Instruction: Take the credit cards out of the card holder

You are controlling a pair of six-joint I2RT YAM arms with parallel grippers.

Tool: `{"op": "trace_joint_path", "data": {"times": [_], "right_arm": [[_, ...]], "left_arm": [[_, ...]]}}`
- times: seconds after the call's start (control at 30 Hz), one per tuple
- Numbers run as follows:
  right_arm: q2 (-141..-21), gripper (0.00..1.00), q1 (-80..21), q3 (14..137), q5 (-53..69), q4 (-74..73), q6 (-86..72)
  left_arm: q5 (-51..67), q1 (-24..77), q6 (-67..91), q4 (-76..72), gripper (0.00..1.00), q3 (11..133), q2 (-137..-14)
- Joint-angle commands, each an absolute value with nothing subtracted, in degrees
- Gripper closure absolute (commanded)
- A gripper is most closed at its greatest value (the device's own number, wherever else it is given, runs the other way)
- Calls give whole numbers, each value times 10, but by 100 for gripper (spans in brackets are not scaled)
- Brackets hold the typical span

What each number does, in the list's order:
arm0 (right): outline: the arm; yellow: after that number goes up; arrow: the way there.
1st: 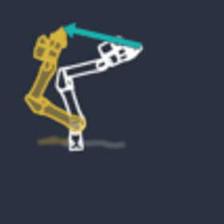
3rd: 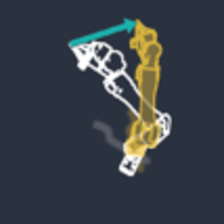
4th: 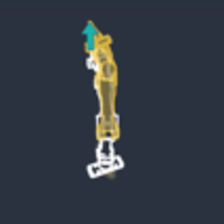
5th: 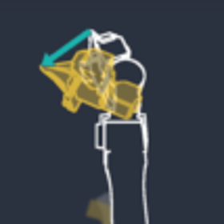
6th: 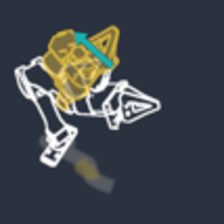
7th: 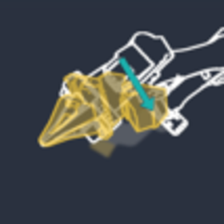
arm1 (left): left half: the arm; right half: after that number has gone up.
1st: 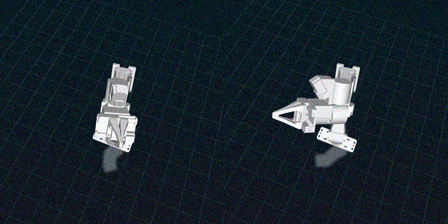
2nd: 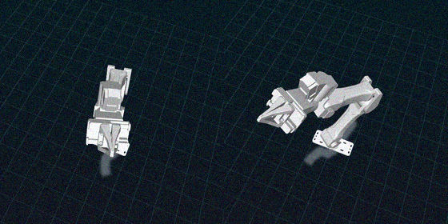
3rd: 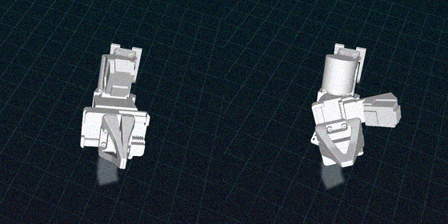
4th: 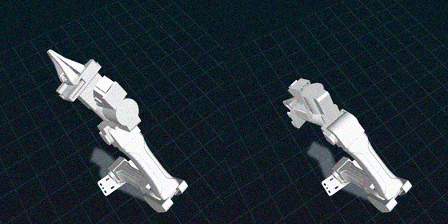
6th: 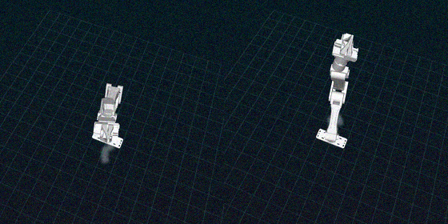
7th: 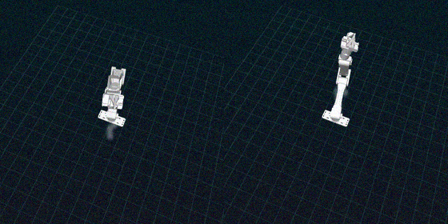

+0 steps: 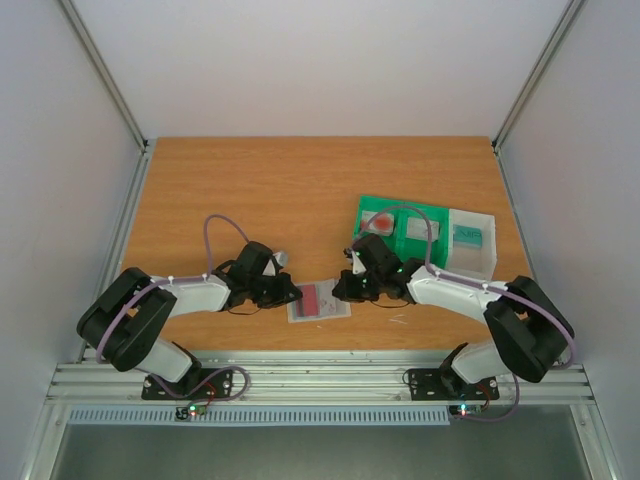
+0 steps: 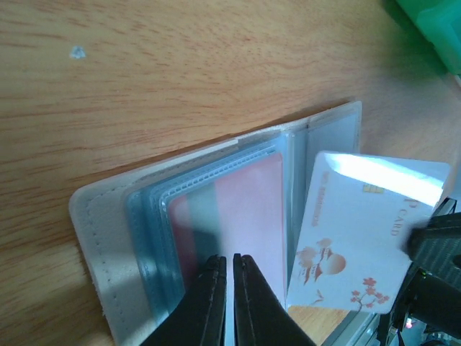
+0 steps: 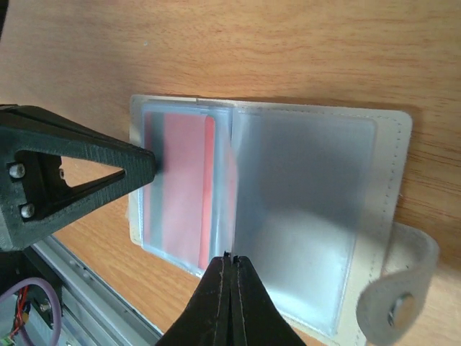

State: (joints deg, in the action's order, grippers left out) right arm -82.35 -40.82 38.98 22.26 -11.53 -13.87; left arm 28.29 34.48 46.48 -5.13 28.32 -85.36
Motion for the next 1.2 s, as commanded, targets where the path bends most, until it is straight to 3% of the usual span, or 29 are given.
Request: {"op": "trace_joint_path", "data": {"times": [0.0, 0.4, 0.6, 0.87, 1.17], "right_arm": [[-793, 99, -405, 420, 202, -191, -87], [-715, 99, -404, 453, 298, -297, -9], [-675, 99, -404, 452, 396, -297, -9], [-663, 99, -405, 450, 499, -241, -21], [-657, 99, -405, 435, 539, -169, -59]], "left_arm": [[261, 346, 463, -36, 94, 269, -859], [336, 345, 445, 6, 67, 306, -743], [411, 344, 404, 57, 42, 338, -664], [450, 344, 288, 262, 39, 435, -633], [511, 345, 261, 292, 43, 451, -626]]}}
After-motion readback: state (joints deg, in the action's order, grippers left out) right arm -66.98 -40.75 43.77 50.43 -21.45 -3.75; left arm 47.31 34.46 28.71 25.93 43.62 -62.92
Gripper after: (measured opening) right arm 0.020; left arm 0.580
